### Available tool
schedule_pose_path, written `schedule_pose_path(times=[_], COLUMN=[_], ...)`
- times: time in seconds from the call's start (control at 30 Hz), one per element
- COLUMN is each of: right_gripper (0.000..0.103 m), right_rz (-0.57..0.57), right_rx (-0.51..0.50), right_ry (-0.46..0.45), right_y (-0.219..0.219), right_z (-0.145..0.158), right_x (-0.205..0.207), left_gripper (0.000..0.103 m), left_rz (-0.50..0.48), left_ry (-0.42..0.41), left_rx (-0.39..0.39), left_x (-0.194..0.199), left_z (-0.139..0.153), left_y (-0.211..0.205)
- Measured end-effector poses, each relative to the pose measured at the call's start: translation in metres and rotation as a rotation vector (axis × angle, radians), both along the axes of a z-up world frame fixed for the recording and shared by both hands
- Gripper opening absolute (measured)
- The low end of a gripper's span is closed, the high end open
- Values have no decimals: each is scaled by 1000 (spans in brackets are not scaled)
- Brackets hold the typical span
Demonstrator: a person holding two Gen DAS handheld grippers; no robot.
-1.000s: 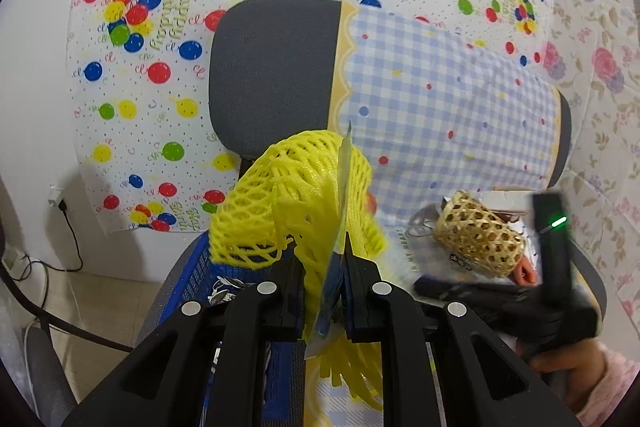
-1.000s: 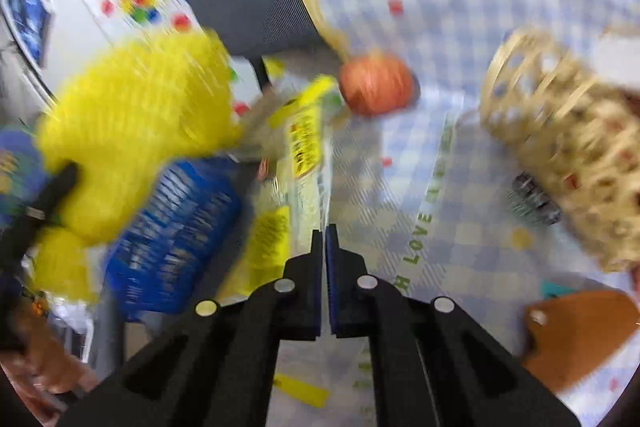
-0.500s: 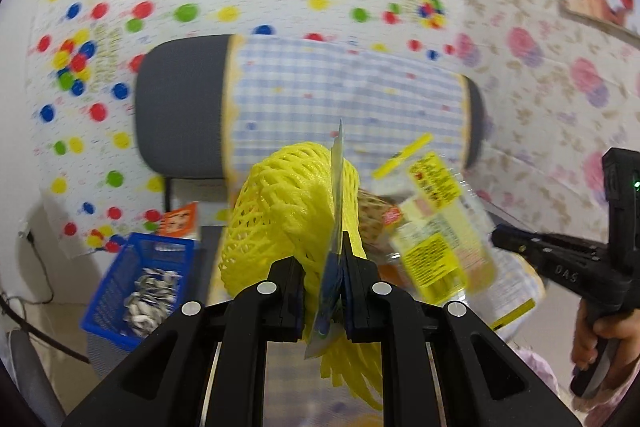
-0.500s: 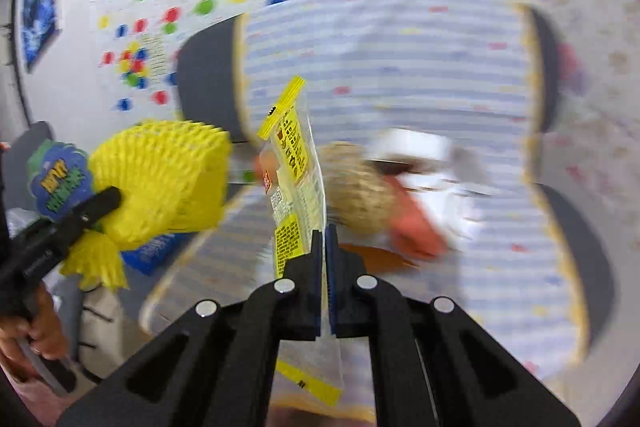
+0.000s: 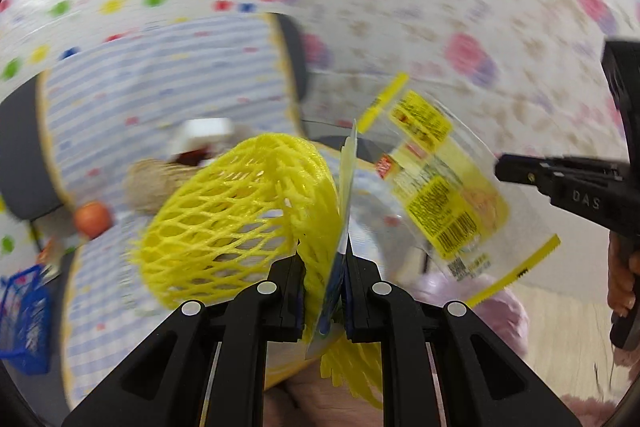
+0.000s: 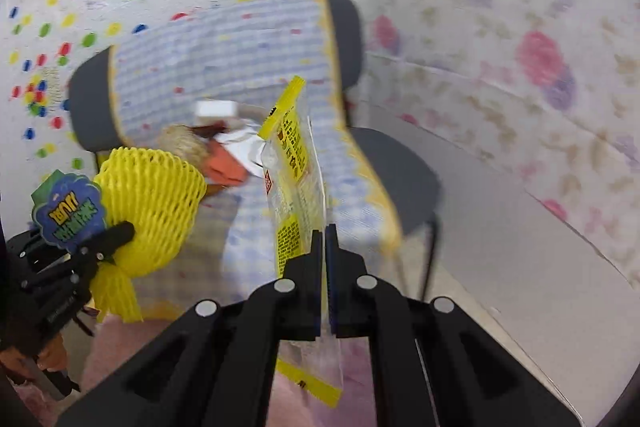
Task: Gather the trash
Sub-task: 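Carry both items to the pink bin while the right gripper releases the snack bag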
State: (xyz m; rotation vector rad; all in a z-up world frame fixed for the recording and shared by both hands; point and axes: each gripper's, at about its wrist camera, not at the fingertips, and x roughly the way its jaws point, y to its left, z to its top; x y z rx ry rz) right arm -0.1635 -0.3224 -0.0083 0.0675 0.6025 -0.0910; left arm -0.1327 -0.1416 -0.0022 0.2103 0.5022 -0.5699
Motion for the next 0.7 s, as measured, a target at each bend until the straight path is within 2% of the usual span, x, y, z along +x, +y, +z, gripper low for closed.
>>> schedule_pose_path(times=[0.33,0.5,0.6,0.7], right_gripper=[3,3,3,3], right_rz=[-209,-273,-292,-296], right_rx=[-16,6,18,18], right_ry=[83,102,105,132], right_y=[-62,-85,-95,-100], right_z=[-28,-37,-41,-51], right_x=[-54,-71,-76,-71], left_gripper=[14,14,14,14], left_rz=[-325,-477,-521,-489], left_ry=[-6,43,55,97], left_rx=[72,74,80,144], left_x=[-41,-58,-65,-59], left_z=[-20,-29,-34,-49], left_y=[-88,-115,-123,-132])
